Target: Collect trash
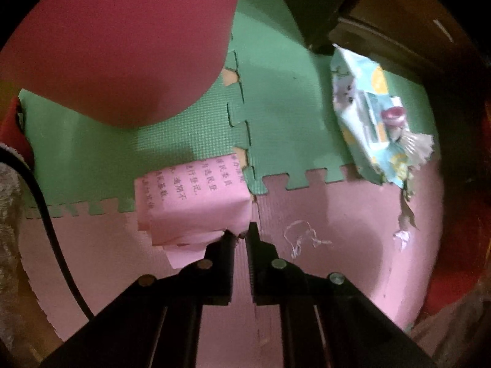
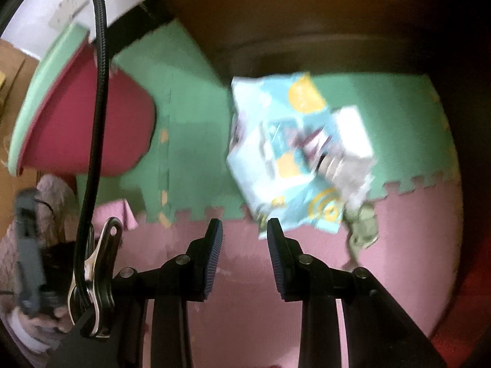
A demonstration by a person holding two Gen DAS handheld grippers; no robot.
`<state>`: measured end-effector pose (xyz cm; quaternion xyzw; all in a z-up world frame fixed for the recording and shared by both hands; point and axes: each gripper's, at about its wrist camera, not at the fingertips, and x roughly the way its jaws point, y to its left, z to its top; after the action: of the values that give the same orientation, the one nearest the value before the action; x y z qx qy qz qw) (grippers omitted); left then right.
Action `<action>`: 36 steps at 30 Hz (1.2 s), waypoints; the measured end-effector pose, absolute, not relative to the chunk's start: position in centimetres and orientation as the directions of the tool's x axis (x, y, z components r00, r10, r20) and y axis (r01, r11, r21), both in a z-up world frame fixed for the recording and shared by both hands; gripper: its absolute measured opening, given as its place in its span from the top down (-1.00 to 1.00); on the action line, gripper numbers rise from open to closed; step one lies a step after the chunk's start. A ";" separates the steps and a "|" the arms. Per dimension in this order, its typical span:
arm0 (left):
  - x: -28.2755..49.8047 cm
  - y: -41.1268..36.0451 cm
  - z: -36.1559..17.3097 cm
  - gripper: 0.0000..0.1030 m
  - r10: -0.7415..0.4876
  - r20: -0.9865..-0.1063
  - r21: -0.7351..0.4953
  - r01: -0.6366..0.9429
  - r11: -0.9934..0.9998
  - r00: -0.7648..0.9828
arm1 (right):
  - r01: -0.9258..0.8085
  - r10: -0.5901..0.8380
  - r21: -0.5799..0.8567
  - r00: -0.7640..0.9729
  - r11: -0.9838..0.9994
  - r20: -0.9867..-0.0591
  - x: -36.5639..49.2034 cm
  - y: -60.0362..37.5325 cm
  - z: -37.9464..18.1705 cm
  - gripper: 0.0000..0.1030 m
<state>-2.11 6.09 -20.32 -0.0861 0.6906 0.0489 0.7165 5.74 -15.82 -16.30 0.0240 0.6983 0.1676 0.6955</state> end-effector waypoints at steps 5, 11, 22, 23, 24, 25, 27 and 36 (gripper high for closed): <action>-2.0 5.5 -18.3 0.85 -0.062 -0.996 -0.070 -0.153 0.986 0.061 | -0.296 0.237 0.265 -0.129 0.918 -0.963 2.6 -11.8 -18.1 0.40; -3.2 6.0 -15.6 0.85 -0.068 -0.994 -0.079 -0.127 0.989 0.090 | -0.323 0.217 0.280 -0.217 0.904 -0.952 -0.7 -7.8 -20.5 0.40; -3.7 8.4 -15.4 0.85 -0.069 -0.989 -0.092 -0.179 0.979 0.132 | -0.472 0.075 0.198 -0.267 0.859 -0.961 -4.9 -2.7 -25.1 0.40; -3.6 8.6 -15.5 0.85 -0.073 -0.989 -0.096 -0.185 0.978 0.128 | -0.491 0.060 0.187 -0.262 0.851 -0.963 -5.2 -2.3 -25.5 0.40; -3.7 8.8 -15.4 0.85 -0.076 -0.989 -0.099 -0.188 0.977 0.125 | -0.501 0.050 0.180 -0.261 0.847 -0.964 -5.4 -2.2 -25.7 0.40; -3.6 8.9 -15.6 0.85 -0.077 -0.989 -0.099 -0.190 0.977 0.123 | -0.508 0.039 0.172 -0.263 0.844 -0.964 -5.6 -2.0 -26.1 0.40; -3.7 9.0 -15.6 0.85 -0.080 -0.990 -0.102 -0.189 0.977 0.119 | -0.517 0.025 0.162 -0.261 0.841 -0.965 -5.7 -2.0 -26.6 0.40; -3.7 8.5 -15.7 0.85 -0.080 -0.990 -0.099 -0.171 0.980 0.115 | -0.535 -0.008 0.144 -0.271 0.832 -0.963 -6.1 -1.6 -29.1 0.39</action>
<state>-3.73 8.52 -15.73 -0.0947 0.6646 0.0308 0.7406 -6.12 -1.57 -29.08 -0.1778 0.7636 0.2287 0.5770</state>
